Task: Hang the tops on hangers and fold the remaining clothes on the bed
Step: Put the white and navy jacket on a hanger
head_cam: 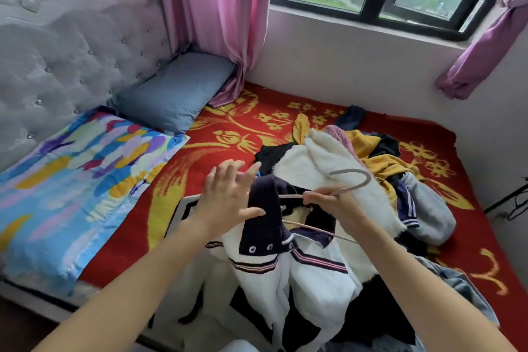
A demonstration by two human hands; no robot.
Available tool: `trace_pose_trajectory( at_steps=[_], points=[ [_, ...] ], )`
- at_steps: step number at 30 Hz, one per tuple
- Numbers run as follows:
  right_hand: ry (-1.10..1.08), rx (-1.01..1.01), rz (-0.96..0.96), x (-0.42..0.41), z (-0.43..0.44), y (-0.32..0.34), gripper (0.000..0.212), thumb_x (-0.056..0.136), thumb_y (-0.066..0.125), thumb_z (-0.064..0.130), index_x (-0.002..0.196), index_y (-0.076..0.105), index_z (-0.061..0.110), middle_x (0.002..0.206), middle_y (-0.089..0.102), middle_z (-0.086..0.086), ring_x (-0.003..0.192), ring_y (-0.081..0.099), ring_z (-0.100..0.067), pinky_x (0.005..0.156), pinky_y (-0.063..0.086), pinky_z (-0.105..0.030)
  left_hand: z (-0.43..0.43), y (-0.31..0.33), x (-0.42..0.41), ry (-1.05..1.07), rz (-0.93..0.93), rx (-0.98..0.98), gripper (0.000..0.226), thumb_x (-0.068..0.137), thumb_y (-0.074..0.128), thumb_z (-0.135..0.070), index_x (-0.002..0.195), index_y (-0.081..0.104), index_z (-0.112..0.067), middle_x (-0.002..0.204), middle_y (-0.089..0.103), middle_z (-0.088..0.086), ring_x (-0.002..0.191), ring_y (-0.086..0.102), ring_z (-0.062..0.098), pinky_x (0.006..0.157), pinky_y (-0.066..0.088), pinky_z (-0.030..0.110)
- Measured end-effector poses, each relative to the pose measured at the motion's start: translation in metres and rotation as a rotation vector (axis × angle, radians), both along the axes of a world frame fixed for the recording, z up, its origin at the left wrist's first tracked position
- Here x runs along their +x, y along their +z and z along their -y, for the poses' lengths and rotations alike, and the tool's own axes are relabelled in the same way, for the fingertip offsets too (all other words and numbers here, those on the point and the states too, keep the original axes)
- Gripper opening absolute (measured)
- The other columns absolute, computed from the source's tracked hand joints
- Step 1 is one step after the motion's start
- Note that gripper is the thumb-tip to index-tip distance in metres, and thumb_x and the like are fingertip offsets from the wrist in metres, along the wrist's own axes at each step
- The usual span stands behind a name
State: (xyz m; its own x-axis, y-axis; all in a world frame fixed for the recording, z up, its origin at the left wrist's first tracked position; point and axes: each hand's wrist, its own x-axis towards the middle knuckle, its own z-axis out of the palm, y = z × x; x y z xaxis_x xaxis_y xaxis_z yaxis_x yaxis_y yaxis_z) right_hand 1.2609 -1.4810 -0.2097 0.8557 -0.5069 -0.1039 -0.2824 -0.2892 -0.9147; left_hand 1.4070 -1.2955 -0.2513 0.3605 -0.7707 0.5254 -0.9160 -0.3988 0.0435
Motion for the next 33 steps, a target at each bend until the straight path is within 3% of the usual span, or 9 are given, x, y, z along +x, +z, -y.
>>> trace_pose_trajectory(
  at_steps=[3,6,10,16,20,24,28,30,33],
  points=[
    [-0.012,0.069,0.018,-0.002,0.003,-0.001,0.022,0.085,0.062,0.004,0.065,0.066,0.009,0.032,0.042,0.009,0.033,0.036,-0.001,0.041,0.025,-0.011,-0.013,-0.005,-0.002,0.025,0.003,0.074,0.049,0.078,0.046,-0.054,0.096,0.068,-0.014,0.066,0.061,0.000,0.056,0.058,0.020,0.047,0.044,0.028],
    [0.004,0.116,0.058,0.002,0.008,0.003,0.025,0.088,0.059,0.005,0.065,0.068,0.005,0.035,0.034,0.010,0.035,0.027,-0.002,0.040,0.020,-0.011,-0.014,-0.003,0.002,-0.069,-0.051,-0.045,0.032,0.081,0.044,-0.040,0.082,0.063,-0.014,0.061,0.056,-0.002,0.052,0.056,0.017,0.046,0.039,0.022],
    [0.046,0.027,0.245,0.010,0.005,0.015,0.018,0.081,0.061,0.013,0.064,0.065,0.008,0.037,0.039,0.009,0.035,0.032,-0.002,0.042,0.023,-0.009,-0.013,0.001,0.002,-0.153,-0.126,-0.162,0.022,0.083,0.050,-0.030,0.099,0.047,-0.017,0.071,0.063,0.002,0.063,0.062,0.019,0.056,0.048,0.027],
    [0.083,-0.067,0.384,0.018,-0.025,0.021,0.019,0.078,0.059,0.039,0.074,0.054,0.021,0.046,0.050,0.009,0.043,0.045,-0.005,0.048,0.034,-0.021,-0.007,0.028,-0.005,-0.230,-0.180,-0.247,0.056,0.079,0.066,-0.021,0.128,0.041,-0.009,0.073,0.064,0.004,0.063,0.061,0.018,0.057,0.048,0.025],
    [0.264,-0.660,0.151,0.013,-0.001,0.046,0.032,0.078,0.057,0.055,0.089,0.061,0.026,0.102,0.055,0.015,0.093,0.047,-0.005,0.085,0.036,-0.029,-0.014,0.028,0.010,-0.218,-0.282,-0.231,0.042,0.085,0.049,-0.027,0.127,0.042,-0.022,0.070,0.058,0.006,0.067,0.052,0.013,0.059,0.047,0.031],
    [-0.230,-0.970,0.494,-0.014,0.045,0.038,0.050,0.088,0.048,0.052,0.112,0.058,0.009,0.108,0.062,-0.012,0.103,0.049,-0.020,0.088,0.039,-0.039,-0.030,0.030,0.022,-0.136,-0.470,-0.307,0.040,0.084,0.053,-0.027,0.124,0.049,-0.028,0.084,0.066,0.011,0.081,0.053,0.011,0.074,0.044,0.028],
    [-0.842,-0.319,0.218,-0.029,0.087,-0.016,0.040,0.075,0.044,0.040,0.096,0.057,0.010,0.102,0.060,-0.016,0.100,0.052,-0.032,0.090,0.042,-0.044,-0.032,0.043,0.023,-0.093,-0.502,-0.404,0.037,0.084,0.060,-0.008,0.120,0.061,-0.005,0.105,0.065,0.006,0.098,0.053,0.012,0.086,0.034,0.000],
    [-0.822,-0.077,0.051,-0.026,0.088,-0.039,0.031,0.074,0.044,0.041,0.088,0.054,0.015,0.091,0.057,-0.010,0.093,0.051,-0.031,0.083,0.041,-0.040,-0.032,0.049,0.021,-0.087,-0.499,-0.413,0.038,0.082,0.064,0.004,0.119,0.062,-0.002,0.106,0.060,-0.001,0.100,0.052,0.012,0.086,0.031,-0.004],
    [-0.799,0.397,0.139,-0.011,0.081,-0.036,0.033,0.098,0.036,0.038,0.100,0.055,0.011,0.096,0.056,-0.010,0.089,0.052,-0.026,0.086,0.040,-0.041,-0.031,0.056,0.022,-0.089,-0.520,-0.420,0.041,0.080,0.065,0.007,0.119,0.062,-0.005,0.104,0.059,-0.007,0.099,0.053,0.011,0.085,0.030,-0.005]
  ],
)
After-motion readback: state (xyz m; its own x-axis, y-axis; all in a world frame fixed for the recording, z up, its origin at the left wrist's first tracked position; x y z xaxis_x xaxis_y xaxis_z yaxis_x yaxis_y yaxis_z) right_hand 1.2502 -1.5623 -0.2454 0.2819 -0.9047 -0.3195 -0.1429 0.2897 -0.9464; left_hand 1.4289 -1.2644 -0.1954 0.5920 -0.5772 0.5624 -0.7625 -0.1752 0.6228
